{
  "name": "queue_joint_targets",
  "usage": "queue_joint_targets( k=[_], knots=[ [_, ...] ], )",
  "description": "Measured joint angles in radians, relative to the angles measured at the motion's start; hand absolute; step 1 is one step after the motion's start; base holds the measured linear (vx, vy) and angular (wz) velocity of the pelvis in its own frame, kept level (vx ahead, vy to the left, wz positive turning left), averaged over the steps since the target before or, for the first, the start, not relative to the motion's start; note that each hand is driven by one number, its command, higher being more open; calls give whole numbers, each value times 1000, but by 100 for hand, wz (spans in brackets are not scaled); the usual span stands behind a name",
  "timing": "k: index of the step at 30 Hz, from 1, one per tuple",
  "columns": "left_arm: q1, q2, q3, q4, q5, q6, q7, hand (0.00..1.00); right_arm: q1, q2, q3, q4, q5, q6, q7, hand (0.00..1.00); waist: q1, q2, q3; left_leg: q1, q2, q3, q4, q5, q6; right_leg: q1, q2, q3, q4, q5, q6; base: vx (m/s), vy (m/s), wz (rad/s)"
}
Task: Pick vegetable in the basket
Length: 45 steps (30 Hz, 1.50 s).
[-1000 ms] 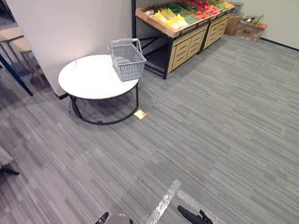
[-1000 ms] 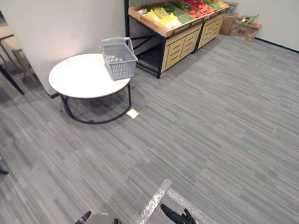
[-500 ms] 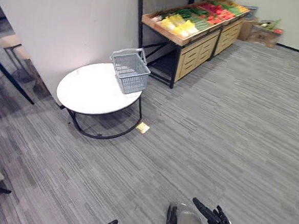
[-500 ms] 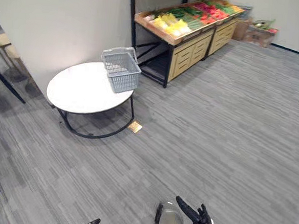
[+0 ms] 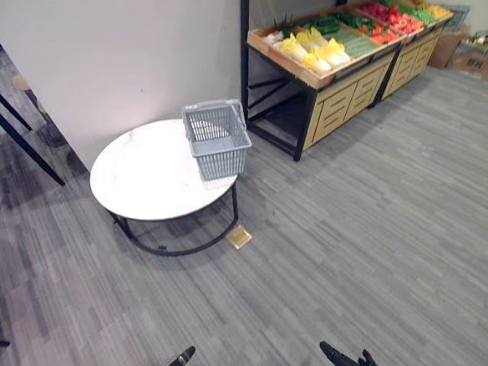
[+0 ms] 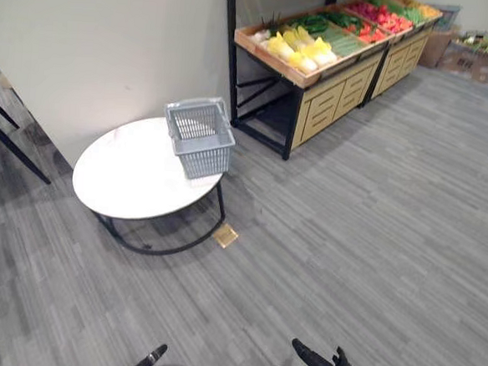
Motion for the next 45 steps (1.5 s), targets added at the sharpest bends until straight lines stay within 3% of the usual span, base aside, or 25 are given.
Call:
queue_joint_targets(
  k=[2, 4, 5, 6, 8, 11, 12, 13, 15, 17, 18, 19, 20, 22, 24, 28, 29, 31, 32, 33, 36, 41, 42, 44, 45],
  knots=[
    [5, 2, -4, -21, -78, -6, -42, 100, -15, 30, -6, -5, 1, -1, 5, 100, 29, -31, 3, -84, -9, 109, -213, -88, 42, 77, -37, 43, -58, -3, 38, 393, 148, -63],
    [12, 4, -6, -32, -106, -8, -59, 100, -22, 54, -6, -12, 1, -1, 19, 100, 30, -44, 2, -108, -17, 166, -447, -79, 56, 107, -69, 62, -79, -22, 63, 362, 214, -42],
    [19, 3, -13, -38, -110, -17, -59, 100, -25, 68, -6, -22, 2, 0, 34, 100, 29, -44, 2, -115, -20, 200, -651, -20, 73, 124, -91, 73, -84, -48, 93, 425, 289, -33],
    [34, 8, -12, -39, -113, -22, -55, 100, -26, 73, 16, -21, 1, 1, 41, 100, 37, -60, -4, -102, -41, 236, -692, 93, 90, 144, -120, 89, -89, -76, 113, 454, 295, -24],
    [34, 20, -13, -49, -109, -41, -39, 100, -30, 84, 77, -22, 0, 3, 61, 100, 33, -88, -25, -122, -72, 252, -647, 32, 104, 153, -136, 115, -112, -50, 73, 542, 251, 1],
    [31, 21, 1, -38, -102, -46, -38, 100, -65, 102, 65, -17, -10, 1, 79, 100, 61, -86, -15, -152, 3, 309, -433, 1, 112, 195, -135, 181, -131, 69, 77, 404, 259, -21],
    [33, 33, -5, -18, -105, -42, -43, 100, -71, 120, 27, -8, -32, -6, 77, 100, 64, -98, -29, -164, -48, 283, -520, -29, 99, 204, -163, 211, -107, 78, 86, 298, 292, -28],
    [37, 32, -26, -6, -106, -37, -45, 100, -63, 116, 14, -8, -42, -10, 76, 100, 57, -88, -54, -141, -72, 254, -640, 10, 119, 198, -156, 215, -84, 79, 87, 172, 240, -6],
    [38, 75, -76, 37, -116, -22, -48, 100, -64, 121, 4, 36, -57, -6, 72, 100, 42, -119, -75, -72, -148, 261, -689, 11, 149, 167, -205, 235, 71, 92, 101, 202, 178, 22],
    [26, 109, -126, 63, -86, -20, -35, 100, -70, 108, 4, 60, -59, 2, 79, 100, 18, -132, -64, 33, -224, 256, -748, -25, 168, 56, -240, 320, 411, 243, 247, 366, 192, 35],
    [25, 114, -140, 64, -76, -19, -30, 100, -68, 101, 4, 67, -59, 2, 81, 100, 16, -130, -62, 64, -234, 254, -763, -34, 171, 17, -237, 335, 505, 293, 272, 402, 201, 13],
    [23, 123, -160, 67, -66, -17, -18, 100, -71, 97, 4, 62, -60, -9, 88, 100, 12, -130, -59, 124, -254, 248, -808, -44, 174, -69, -236, 331, 684, 297, 267, 315, 133, 8],
    [24, 126, -177, 69, -57, -12, -15, 100, -74, 93, 5, 48, -62, -21, 92, 100, 1, -124, -56, 185, -266, 233, -866, -43, 173, -145, -224, 286, 791, 251, 213, 309, 122, 11],
    [26, 127, -197, 69, -40, -2, -4, 100, -74, 83, 23, 29, -48, -37, 95, 100, -6, -104, -49, 256, -264, 206, -931, -43, 168, -249, -215, 179, 809, 135, 149, 321, 84, 34],
    [21, 124, -194, 69, -17, 8, 13, 100, -61, 76, 22, 9, -16, -50, 90, 100, -9, -94, -37, 309, -257, 168, -970, -57, 152, -350, -217, 85, 673, 48, 129, 380, -10, 56],
    [18, 88, -147, 66, 20, 4, 35, 100, -47, 63, 15, -26, 3, -88, 85, 100, -24, -48, -13, 362, -183, 91, -938, -134, 114, -387, -150, 45, 178, 90, 117, 455, -160, 68],
    [19, 78, -115, 65, 26, 4, 38, 100, -46, 62, 23, -25, 3, -105, 82, 100, -27, -43, -15, 375, -150, 51, -924, -175, 79, -382, -110, 95, -8, 163, 117, 550, -280, 87],
    [15, 64, -79, 60, 26, 4, 49, 100, -45, 61, 33, -23, 3, -105, 79, 100, -29, -45, -16, 401, -121, -1, -921, -208, 40, -358, -77, 159, -74, 330, 129, 564, -331, 91],
    [-8, 30, -58, 57, 26, 4, 60, 100, -61, 41, 37, -22, -1, -107, 76, 100, -25, -7, -8, 406, -74, -39, -915, -197, 23, -351, -48, 129, -13, 320, 93, 653, -407, 99],
    [-21, 8, -32, 43, 36, 0, 65, 100, -75, 26, 71, -17, -1, -106, 73, 100, -15, -3, -4, 406, -65, -70, -905, -151, 18, -362, -56, 107, 68, 253, 77, 627, -391, 90],
    [-23, -5, -27, 25, 37, -14, 117, 100, -82, -5, 158, -4, -22, -77, 72, 100, -4, -15, -2, 420, -52, -108, -867, -6, 5, -322, -80, 63, 178, 176, 44, 517, -350, 72],
    [-29, -7, -21, 1, 55, -14, 137, 100, -87, -7, 190, -2, -38, -23, 57, 100, 9, -25, -13, 332, -18, -79, -702, 157, -31, -189, -81, -7, 51, 164, 29, 338, -259, 41],
    [-30, -7, -22, -1, 56, -14, 140, 100, -87, -6, 188, -1, -38, -17, 55, 100, 9, -26, -14, 315, -4, -57, -675, 143, -44, -174, -83, -18, 32, 163, 27, 181, -133, 47],
    [-34, -5, -37, -15, 58, -19, 161, 100, -84, 7, 142, 11, -38, 6, 36, 100, 5, -30, -12, 256, 39, 77, -626, -22, -72, -109, -92, -57, -32, 162, 25, 125, -39, 72],
    [-37, -2, -38, -17, 58, -19, 163, 100, -83, 14, 127, 17, -37, 8, 29, 100, 5, -35, -9, 244, 41, 113, -637, -49, -71, -90, -101, -67, -44, 162, 25, 29, 124, 89]
  ],
)
